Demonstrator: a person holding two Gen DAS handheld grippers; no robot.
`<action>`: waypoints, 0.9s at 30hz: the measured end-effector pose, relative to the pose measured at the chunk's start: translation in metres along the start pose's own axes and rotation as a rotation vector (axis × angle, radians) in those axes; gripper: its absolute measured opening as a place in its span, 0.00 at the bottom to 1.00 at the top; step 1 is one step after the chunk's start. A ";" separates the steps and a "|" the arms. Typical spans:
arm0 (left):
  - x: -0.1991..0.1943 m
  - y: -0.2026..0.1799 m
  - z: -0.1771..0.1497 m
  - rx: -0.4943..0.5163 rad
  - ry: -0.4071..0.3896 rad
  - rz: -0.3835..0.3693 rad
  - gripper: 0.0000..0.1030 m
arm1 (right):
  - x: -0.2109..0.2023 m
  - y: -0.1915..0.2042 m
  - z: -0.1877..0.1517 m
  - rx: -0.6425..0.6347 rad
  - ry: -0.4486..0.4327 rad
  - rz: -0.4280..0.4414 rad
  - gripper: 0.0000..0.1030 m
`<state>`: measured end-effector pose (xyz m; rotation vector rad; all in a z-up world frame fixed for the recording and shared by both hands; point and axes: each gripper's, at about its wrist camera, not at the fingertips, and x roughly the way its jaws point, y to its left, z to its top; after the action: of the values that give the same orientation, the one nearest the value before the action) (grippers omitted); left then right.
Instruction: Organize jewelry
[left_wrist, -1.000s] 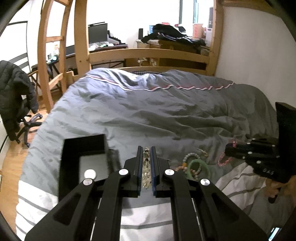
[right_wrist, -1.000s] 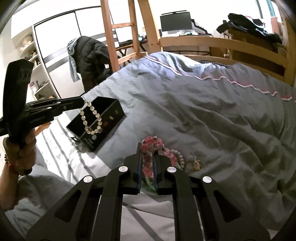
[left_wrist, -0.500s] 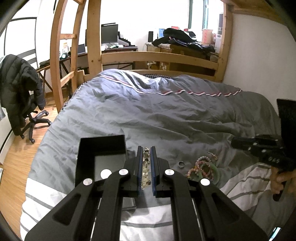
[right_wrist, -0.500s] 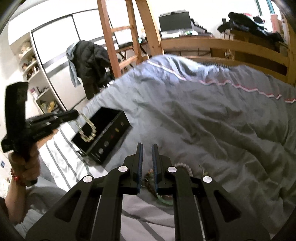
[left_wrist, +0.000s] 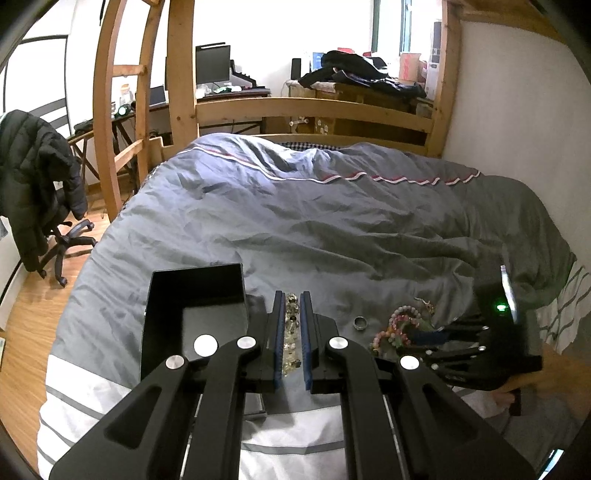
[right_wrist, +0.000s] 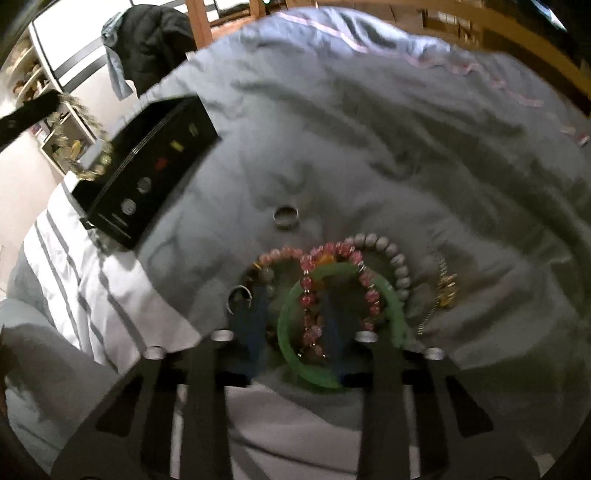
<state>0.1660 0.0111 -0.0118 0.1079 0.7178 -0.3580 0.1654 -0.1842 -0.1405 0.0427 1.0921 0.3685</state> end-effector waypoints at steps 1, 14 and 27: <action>0.000 0.000 0.000 0.001 0.001 0.003 0.08 | -0.002 -0.002 0.000 0.012 -0.013 0.021 0.12; -0.003 0.003 0.001 -0.018 -0.004 0.007 0.08 | -0.067 -0.010 0.018 0.079 -0.182 0.118 0.08; -0.013 0.018 0.004 -0.043 -0.024 0.027 0.08 | -0.094 0.014 0.038 0.055 -0.239 0.154 0.08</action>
<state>0.1659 0.0310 0.0000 0.0722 0.6992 -0.3172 0.1568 -0.1953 -0.0390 0.2160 0.8639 0.4593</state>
